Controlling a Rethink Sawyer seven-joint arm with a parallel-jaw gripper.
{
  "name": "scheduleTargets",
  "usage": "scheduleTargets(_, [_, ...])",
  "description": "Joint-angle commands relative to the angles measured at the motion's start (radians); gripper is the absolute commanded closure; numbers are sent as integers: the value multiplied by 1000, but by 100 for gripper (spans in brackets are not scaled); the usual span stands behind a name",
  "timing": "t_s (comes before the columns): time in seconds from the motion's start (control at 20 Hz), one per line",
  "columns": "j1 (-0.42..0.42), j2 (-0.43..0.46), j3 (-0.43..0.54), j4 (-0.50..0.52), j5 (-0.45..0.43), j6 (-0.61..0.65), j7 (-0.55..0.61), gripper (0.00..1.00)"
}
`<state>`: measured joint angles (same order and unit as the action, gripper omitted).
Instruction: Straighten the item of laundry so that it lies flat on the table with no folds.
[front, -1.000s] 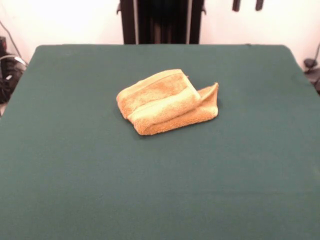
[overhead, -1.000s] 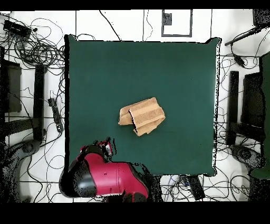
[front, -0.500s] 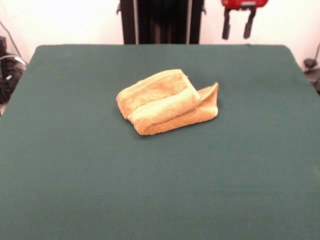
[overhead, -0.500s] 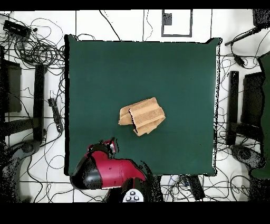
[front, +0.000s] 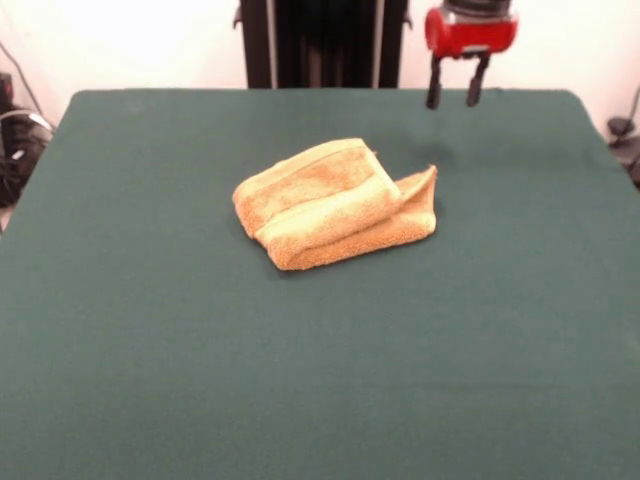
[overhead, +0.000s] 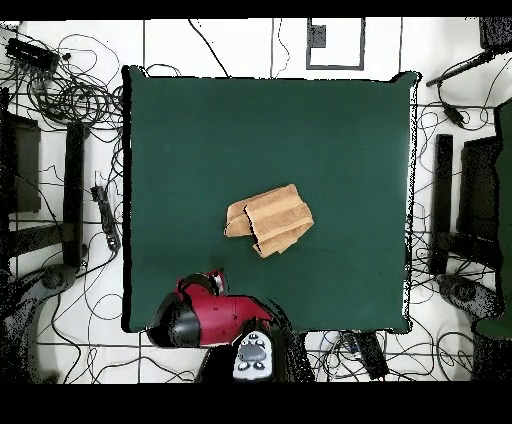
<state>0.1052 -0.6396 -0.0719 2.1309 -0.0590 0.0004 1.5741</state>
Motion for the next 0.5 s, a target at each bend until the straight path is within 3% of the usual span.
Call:
scheduleTargets(0.05, [-1,149,5,-150,60,-105,208,0])
scheduleTargets(0.5, [-20,148,10,-161,55,-84,202,0])
